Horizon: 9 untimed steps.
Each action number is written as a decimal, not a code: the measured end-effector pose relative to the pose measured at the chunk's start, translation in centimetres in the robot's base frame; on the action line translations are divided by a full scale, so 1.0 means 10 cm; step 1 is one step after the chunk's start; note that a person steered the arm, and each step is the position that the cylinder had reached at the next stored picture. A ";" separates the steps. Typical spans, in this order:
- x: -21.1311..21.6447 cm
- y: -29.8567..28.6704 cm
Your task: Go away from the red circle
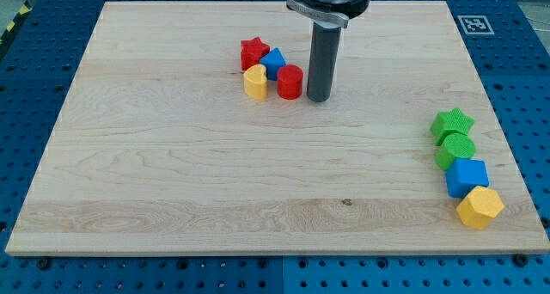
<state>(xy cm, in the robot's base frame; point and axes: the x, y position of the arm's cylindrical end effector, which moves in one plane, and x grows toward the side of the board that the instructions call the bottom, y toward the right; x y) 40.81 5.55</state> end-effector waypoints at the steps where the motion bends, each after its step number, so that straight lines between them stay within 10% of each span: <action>1: 0.00 0.03; 9: 0.00 0.78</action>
